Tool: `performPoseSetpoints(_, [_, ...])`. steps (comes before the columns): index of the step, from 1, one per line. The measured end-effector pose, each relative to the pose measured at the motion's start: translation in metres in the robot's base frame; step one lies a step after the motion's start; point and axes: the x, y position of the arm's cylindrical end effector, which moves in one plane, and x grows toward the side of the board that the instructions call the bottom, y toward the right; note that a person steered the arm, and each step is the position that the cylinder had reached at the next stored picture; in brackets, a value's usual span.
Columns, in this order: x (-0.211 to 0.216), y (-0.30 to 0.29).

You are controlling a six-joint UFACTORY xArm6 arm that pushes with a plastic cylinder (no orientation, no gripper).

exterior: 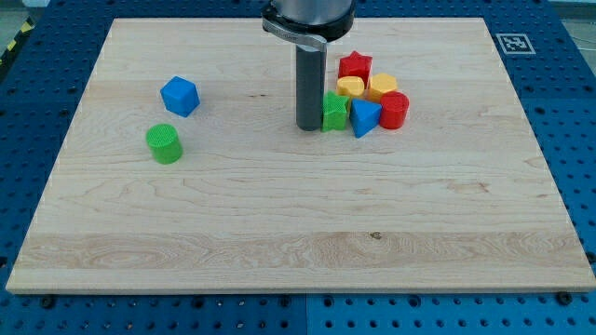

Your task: Put the green circle to the top left of the green star

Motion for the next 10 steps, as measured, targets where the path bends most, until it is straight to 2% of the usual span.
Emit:
performPoseSetpoints(1, [0.009, -0.004])
performPoseSetpoints(3, [0.083, -0.048])
performPoseSetpoints(4, [0.106, -0.081])
performPoseSetpoints(7, [0.092, -0.200])
performPoseSetpoints(8, [0.070, -0.223])
performPoseSetpoints(9, [0.066, -0.217])
performPoseSetpoints(10, [0.065, -0.182])
